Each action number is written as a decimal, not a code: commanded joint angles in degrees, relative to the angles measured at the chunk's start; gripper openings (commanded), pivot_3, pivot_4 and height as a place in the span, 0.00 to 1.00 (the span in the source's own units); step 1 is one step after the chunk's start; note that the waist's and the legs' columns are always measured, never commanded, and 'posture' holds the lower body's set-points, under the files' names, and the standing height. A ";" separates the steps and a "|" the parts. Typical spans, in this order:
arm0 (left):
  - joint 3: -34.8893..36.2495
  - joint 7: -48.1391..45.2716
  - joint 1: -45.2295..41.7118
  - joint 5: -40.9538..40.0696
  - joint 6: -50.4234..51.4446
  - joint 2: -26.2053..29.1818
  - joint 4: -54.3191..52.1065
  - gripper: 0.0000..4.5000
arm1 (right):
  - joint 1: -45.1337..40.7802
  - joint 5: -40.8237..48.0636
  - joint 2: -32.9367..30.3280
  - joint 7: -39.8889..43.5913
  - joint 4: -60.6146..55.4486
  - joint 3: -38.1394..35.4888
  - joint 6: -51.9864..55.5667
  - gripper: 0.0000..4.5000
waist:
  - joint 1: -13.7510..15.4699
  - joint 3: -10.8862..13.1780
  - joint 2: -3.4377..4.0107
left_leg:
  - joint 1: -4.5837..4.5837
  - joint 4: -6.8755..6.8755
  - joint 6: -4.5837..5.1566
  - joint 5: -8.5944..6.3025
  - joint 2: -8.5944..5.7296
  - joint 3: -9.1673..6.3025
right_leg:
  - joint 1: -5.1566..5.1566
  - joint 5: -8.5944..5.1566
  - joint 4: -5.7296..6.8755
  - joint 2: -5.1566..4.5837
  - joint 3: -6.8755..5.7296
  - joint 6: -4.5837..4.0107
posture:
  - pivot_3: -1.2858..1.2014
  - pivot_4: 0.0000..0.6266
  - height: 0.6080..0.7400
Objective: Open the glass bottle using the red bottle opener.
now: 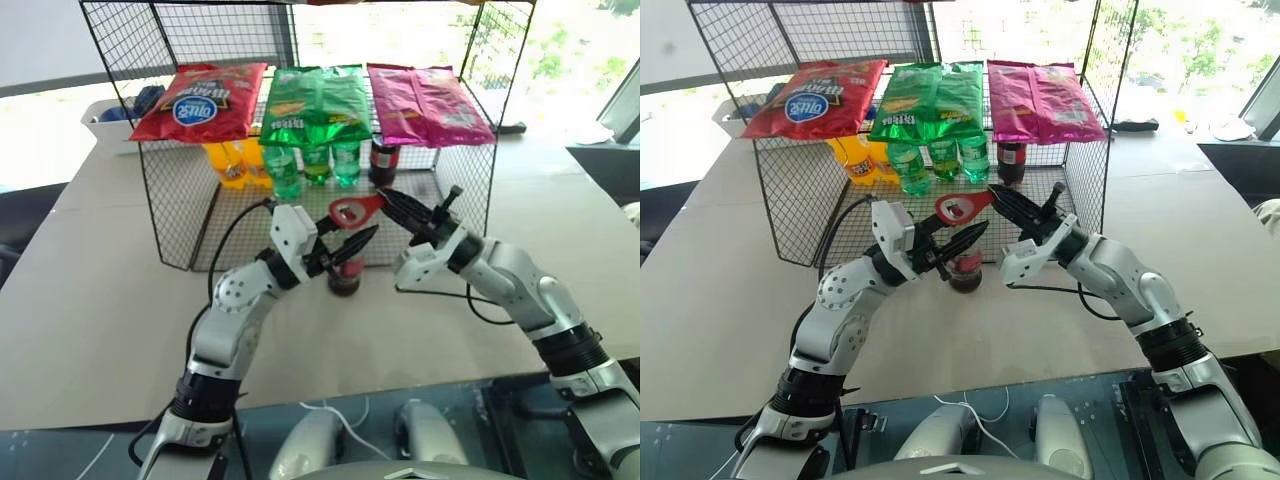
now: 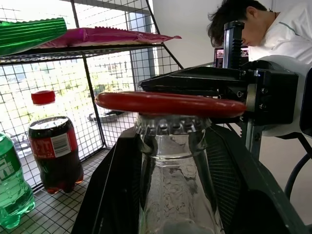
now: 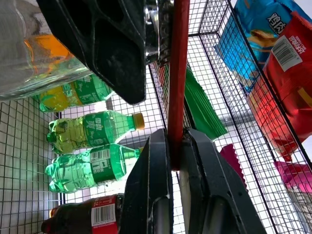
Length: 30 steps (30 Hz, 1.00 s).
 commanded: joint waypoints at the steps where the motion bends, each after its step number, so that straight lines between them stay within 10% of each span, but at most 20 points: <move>1: -0.78 0.68 2.35 2.88 2.19 0.88 4.43 0.31 | 0.54 2.40 0.84 0.00 -2.49 -0.95 0.24 0.00 | 0.00 0.01 -0.01 | 0.01 -0.08 -0.03 0.02 0.02 -0.01 | 0.00 0.00 -0.05 -0.01 0.00 0.00 | 0.52 0.24 0.96; 23: 3.36 0.77 7.41 -0.40 2.49 4.03 -2.82 0.31 | 5.87 22.74 10.38 2.75 -3.42 -7.23 9.82 0.00 | -0.08 0.20 0.09 | -0.83 -0.62 -0.29 0.38 0.19 -0.12 | -0.86 0.27 -0.56 0.10 -0.18 -0.09 | 0.52 0.24 0.96; 24: 3.33 0.85 7.39 -0.37 2.42 4.06 -2.81 0.53 | 5.85 22.77 10.41 2.75 -3.33 -7.27 9.84 0.00 | -0.12 0.22 0.13 | -0.85 -0.63 -0.30 0.38 0.19 -0.12 | -0.89 0.27 -0.56 0.10 -0.18 -0.10 | 0.52 0.24 0.96; 30: 3.11 0.83 6.97 0.26 2.09 3.59 -2.30 0.99 | 6.13 22.84 10.26 2.72 -2.77 -7.35 9.78 0.00 | -0.26 0.75 0.21 | -1.23 -0.65 -0.30 0.40 0.18 -0.15 | -1.27 0.28 -0.57 0.25 -0.22 -0.11 | 0.52 0.24 0.96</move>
